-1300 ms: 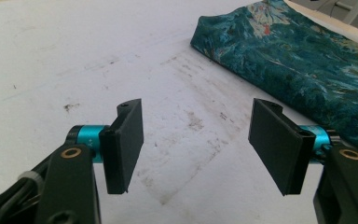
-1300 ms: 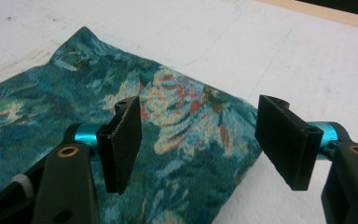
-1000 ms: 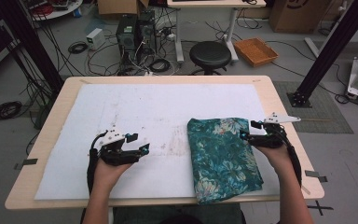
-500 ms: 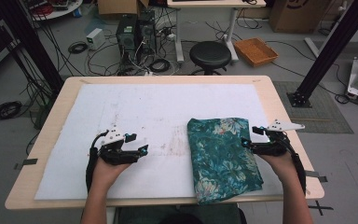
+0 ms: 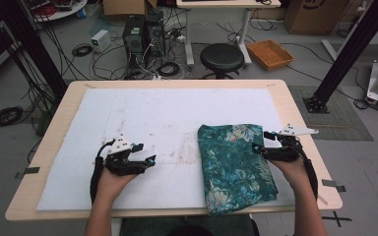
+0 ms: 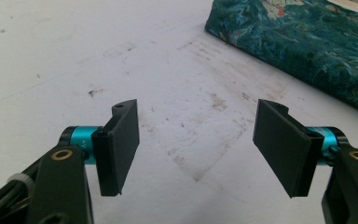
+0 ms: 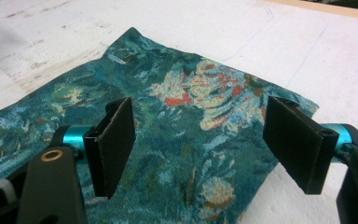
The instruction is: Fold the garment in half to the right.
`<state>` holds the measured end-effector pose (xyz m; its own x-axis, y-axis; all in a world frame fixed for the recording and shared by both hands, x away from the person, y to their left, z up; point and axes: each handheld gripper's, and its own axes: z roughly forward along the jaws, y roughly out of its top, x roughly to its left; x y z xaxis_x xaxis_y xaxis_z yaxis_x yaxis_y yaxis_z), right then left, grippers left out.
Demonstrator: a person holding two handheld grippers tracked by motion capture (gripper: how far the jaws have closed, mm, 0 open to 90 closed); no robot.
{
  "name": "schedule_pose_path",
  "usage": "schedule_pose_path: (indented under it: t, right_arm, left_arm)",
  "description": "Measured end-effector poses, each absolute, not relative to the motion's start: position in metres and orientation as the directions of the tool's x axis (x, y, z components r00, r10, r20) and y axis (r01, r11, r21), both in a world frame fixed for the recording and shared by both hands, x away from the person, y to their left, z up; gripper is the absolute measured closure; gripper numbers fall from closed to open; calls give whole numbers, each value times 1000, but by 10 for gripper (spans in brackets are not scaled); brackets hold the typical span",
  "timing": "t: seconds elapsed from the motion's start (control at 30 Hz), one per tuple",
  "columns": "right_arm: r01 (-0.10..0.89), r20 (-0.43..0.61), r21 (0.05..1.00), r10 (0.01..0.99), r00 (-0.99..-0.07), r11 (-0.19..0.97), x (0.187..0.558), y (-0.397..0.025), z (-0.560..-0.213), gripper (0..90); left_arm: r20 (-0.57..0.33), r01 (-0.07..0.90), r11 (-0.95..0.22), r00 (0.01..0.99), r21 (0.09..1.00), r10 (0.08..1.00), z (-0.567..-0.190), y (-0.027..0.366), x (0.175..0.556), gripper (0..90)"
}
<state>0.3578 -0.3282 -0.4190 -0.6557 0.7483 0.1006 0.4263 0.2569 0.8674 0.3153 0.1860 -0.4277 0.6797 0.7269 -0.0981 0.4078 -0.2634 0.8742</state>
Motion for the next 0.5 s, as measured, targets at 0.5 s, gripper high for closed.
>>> schedule_pose_path:
  t: [0.5]
  right_arm:
    - [436, 103, 860, 747, -656, 265, 361, -323, -420, 258]
  left_arm:
    - [-102, 412, -258, 674, 874, 732, -428, 189, 314, 316]
